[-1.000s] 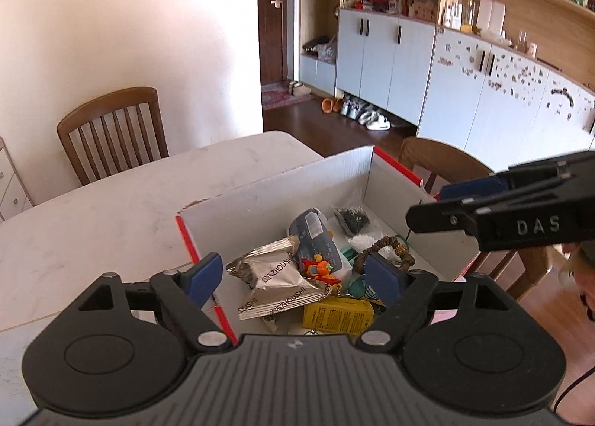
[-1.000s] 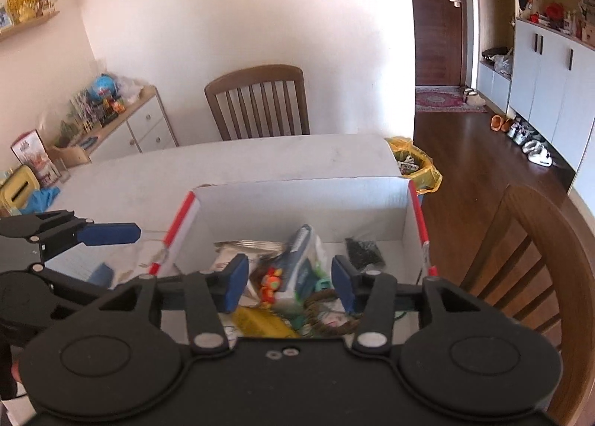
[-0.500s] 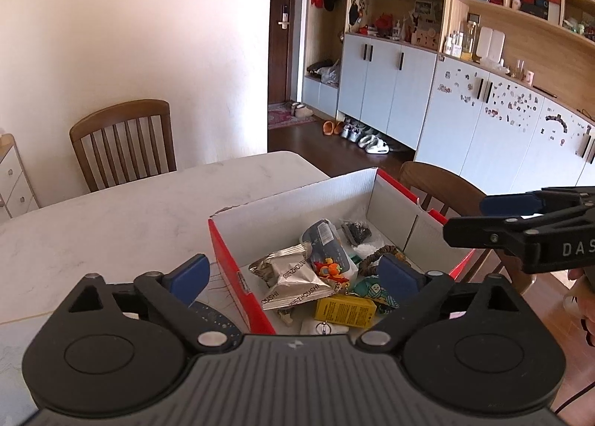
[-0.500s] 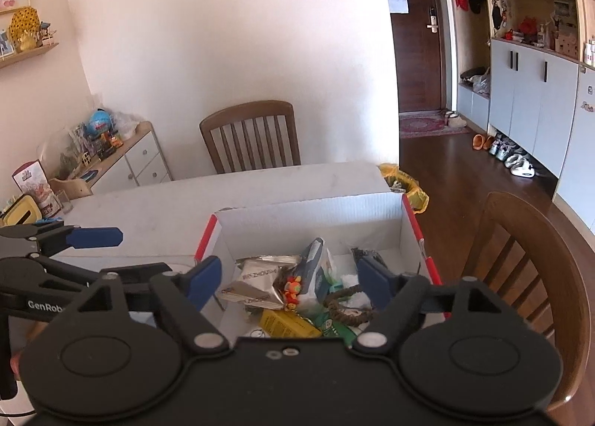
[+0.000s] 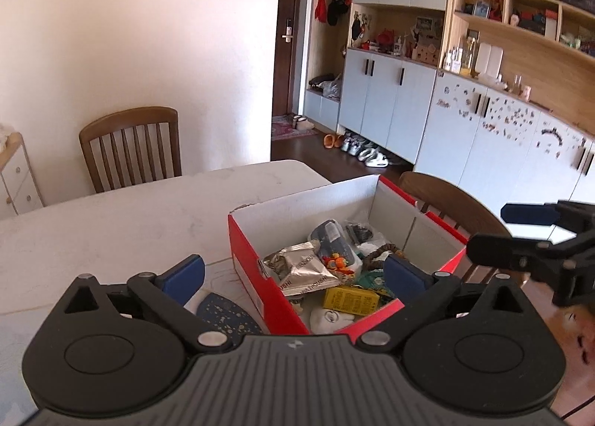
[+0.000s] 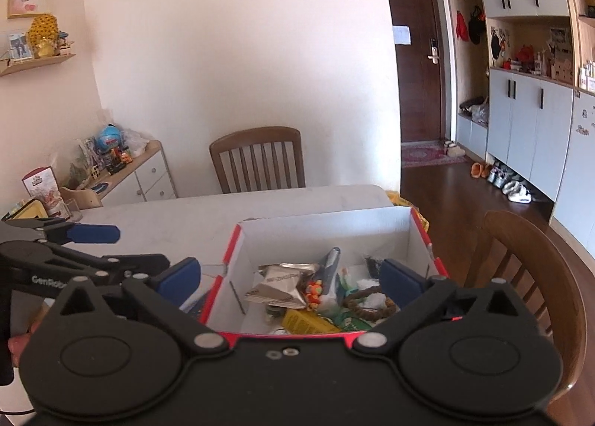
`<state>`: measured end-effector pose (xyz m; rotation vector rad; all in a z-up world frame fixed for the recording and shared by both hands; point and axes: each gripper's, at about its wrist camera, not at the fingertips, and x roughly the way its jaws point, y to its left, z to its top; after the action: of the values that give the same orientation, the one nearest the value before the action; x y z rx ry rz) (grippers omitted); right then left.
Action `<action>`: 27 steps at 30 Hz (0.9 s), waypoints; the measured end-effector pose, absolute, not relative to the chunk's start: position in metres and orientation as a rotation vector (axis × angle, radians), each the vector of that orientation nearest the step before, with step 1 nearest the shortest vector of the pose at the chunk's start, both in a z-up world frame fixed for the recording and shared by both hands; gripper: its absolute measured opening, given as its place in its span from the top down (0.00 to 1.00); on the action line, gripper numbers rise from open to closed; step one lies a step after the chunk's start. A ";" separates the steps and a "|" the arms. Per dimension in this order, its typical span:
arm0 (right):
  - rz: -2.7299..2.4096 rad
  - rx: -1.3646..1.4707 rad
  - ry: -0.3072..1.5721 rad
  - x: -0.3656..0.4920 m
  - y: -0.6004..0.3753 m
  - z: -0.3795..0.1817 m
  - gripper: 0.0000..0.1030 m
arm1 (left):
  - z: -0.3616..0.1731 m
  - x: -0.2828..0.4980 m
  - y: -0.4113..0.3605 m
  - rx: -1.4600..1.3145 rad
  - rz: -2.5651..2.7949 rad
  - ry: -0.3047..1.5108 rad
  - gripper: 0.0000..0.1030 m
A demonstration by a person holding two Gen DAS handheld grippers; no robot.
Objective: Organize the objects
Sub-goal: 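Withdraw both open tools up and back from the shoebox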
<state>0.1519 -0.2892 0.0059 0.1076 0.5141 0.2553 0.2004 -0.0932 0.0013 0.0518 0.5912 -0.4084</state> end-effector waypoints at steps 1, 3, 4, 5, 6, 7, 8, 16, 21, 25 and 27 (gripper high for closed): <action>0.254 0.104 0.511 0.149 -0.286 0.006 0.01 | 0.001 0.199 -0.091 0.047 -0.402 0.589 0.00; 0.252 0.101 0.507 0.145 -0.282 0.006 0.01 | 0.002 0.196 -0.088 0.052 -0.397 0.581 0.00; 0.252 0.100 0.509 0.143 -0.280 0.005 0.01 | 0.003 0.194 -0.088 0.060 -0.393 0.577 0.00; 0.249 0.098 0.510 0.141 -0.279 0.004 0.01 | 0.002 0.192 -0.088 0.072 -0.385 0.571 0.00; 0.248 0.094 0.512 0.139 -0.277 0.003 0.01 | 0.002 0.189 -0.089 0.085 -0.377 0.564 0.00; 0.248 0.088 0.513 0.137 -0.275 0.002 0.01 | 0.003 0.187 -0.089 0.095 -0.369 0.558 0.00; 0.246 0.083 0.512 0.135 -0.273 0.002 0.01 | 0.003 0.186 -0.090 0.101 -0.365 0.556 0.00; 0.229 0.077 0.521 0.132 -0.265 -0.002 0.01 | -0.002 0.181 -0.087 0.105 -0.395 0.565 0.00; 0.225 0.077 0.528 0.133 -0.262 -0.004 0.01 | -0.006 0.184 -0.084 0.094 -0.403 0.579 0.00; 0.220 0.076 0.531 0.132 -0.261 -0.006 0.01 | -0.006 0.185 -0.080 0.084 -0.391 0.574 0.00; 0.218 0.078 0.534 0.132 -0.260 -0.007 0.01 | -0.006 0.186 -0.079 0.083 -0.394 0.574 0.00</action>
<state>0.1317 -0.2598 -0.0065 0.0781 0.5343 0.2182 0.1860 -0.0785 -0.0065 0.0833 0.5740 -0.3940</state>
